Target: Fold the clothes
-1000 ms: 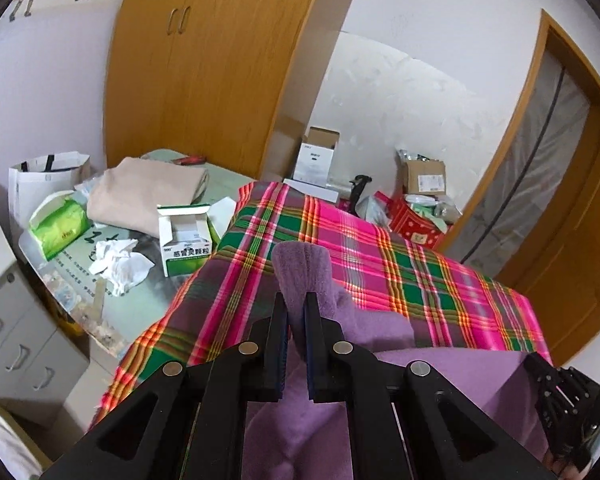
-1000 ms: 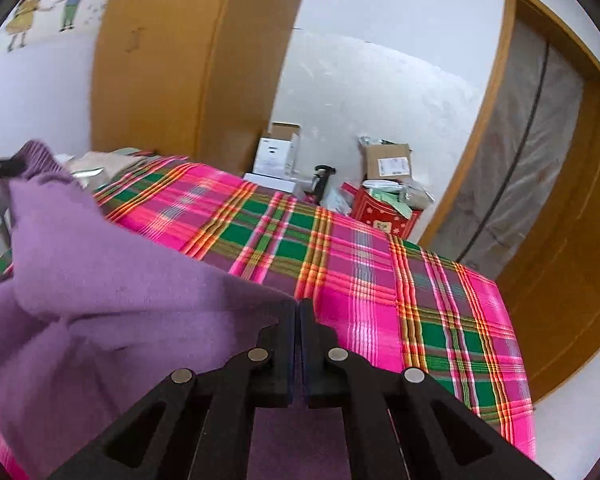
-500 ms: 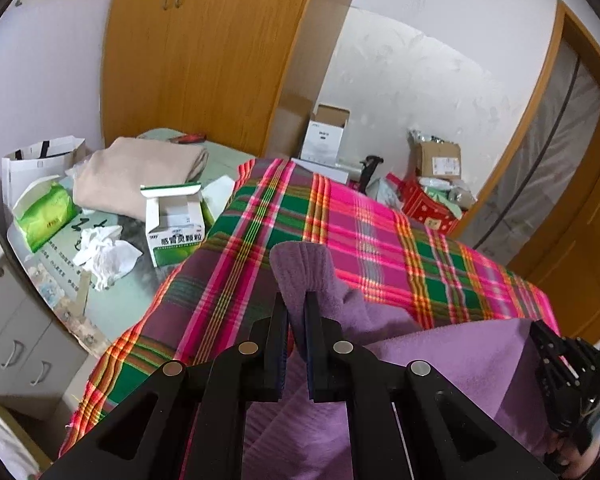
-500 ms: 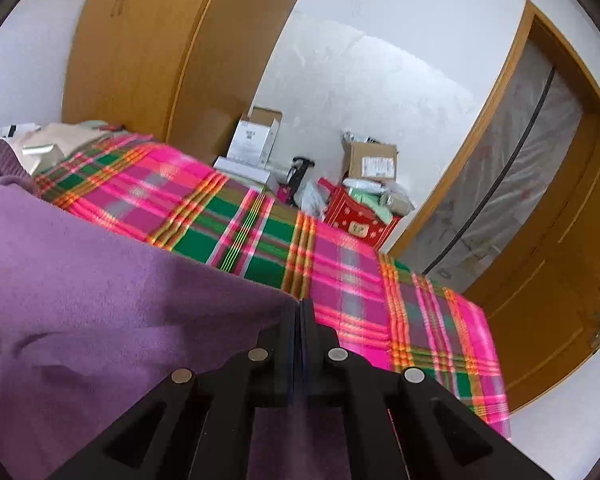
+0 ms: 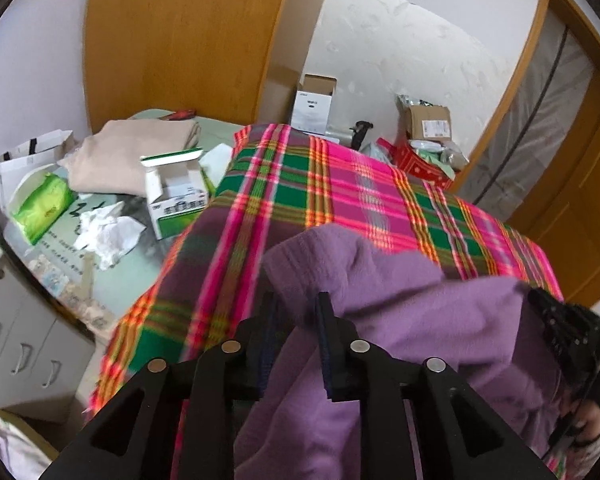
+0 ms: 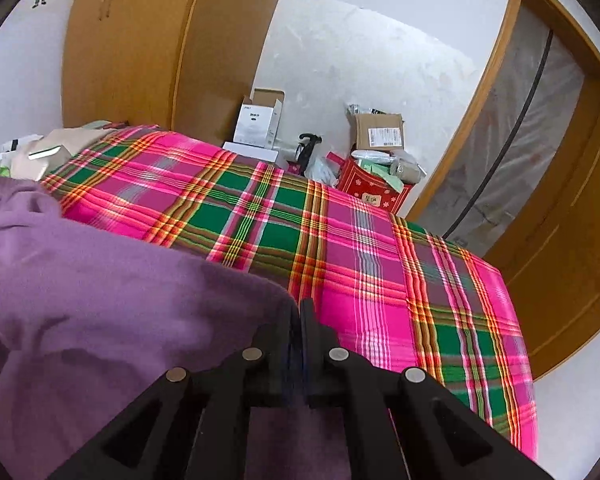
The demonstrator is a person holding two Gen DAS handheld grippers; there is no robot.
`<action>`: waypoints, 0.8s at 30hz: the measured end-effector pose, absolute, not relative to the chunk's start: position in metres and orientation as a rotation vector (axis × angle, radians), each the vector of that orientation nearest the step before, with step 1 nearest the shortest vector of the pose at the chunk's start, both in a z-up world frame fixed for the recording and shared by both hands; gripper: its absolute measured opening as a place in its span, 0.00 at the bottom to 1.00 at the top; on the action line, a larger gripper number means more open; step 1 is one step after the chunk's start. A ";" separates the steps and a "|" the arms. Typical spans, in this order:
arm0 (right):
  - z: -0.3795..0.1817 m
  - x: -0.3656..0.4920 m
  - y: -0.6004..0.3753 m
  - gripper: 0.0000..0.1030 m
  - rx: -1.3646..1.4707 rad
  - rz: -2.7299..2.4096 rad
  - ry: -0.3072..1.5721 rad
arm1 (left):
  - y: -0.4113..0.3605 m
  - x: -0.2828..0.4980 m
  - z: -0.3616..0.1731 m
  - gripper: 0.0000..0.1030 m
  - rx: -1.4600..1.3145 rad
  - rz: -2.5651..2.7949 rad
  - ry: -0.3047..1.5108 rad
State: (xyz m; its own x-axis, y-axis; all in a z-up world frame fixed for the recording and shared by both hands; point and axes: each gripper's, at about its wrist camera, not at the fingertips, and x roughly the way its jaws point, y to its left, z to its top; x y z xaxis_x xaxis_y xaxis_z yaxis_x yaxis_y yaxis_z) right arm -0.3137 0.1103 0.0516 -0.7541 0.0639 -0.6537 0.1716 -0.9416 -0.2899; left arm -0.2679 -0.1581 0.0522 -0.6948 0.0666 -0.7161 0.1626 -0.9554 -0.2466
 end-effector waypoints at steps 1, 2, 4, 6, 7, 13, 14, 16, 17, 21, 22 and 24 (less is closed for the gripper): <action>0.053 -0.308 0.110 0.05 1.078 -2.838 0.512 | -0.162 -0.260 0.052 0.19 1.205 -2.805 0.457; 0.054 -0.302 0.110 0.05 1.077 -2.836 0.503 | -0.168 -0.252 0.051 0.19 1.211 -2.793 0.478; 0.059 -0.288 0.111 0.07 1.076 -2.838 0.464 | -0.177 -0.238 0.048 0.19 1.230 -2.759 0.532; 0.062 -0.272 0.110 0.08 1.058 -2.814 0.422 | -0.184 -0.225 0.043 0.19 1.266 -2.736 0.585; 0.064 -0.262 0.109 0.11 1.046 -2.797 0.403 | -0.186 -0.219 0.038 0.20 1.293 -2.724 0.609; 0.057 -0.194 0.095 0.28 1.030 -2.579 0.259 | -0.198 -0.189 0.016 0.24 1.401 -2.640 0.825; 0.054 -0.182 0.091 0.31 1.032 -2.527 0.229 | -0.200 -0.186 0.013 0.28 1.418 -2.629 0.888; 0.047 -0.160 0.080 0.37 1.026 -2.445 0.232 | -0.200 -0.183 0.009 0.33 1.443 -2.609 0.956; 0.043 -0.150 0.074 0.38 1.022 -2.404 0.233 | -0.199 -0.182 0.006 0.33 1.454 -2.594 0.987; 0.030 -0.115 0.052 0.47 1.001 -2.283 0.248 | -0.200 -0.176 0.002 0.33 1.466 -2.562 1.159; 0.028 -0.109 0.047 0.50 0.995 -2.261 0.257 | -0.199 -0.174 0.002 0.33 1.462 -2.559 1.196; 0.022 -0.098 0.034 0.52 0.990 -2.215 0.313 | -0.199 -0.171 0.001 0.33 1.454 -2.552 1.272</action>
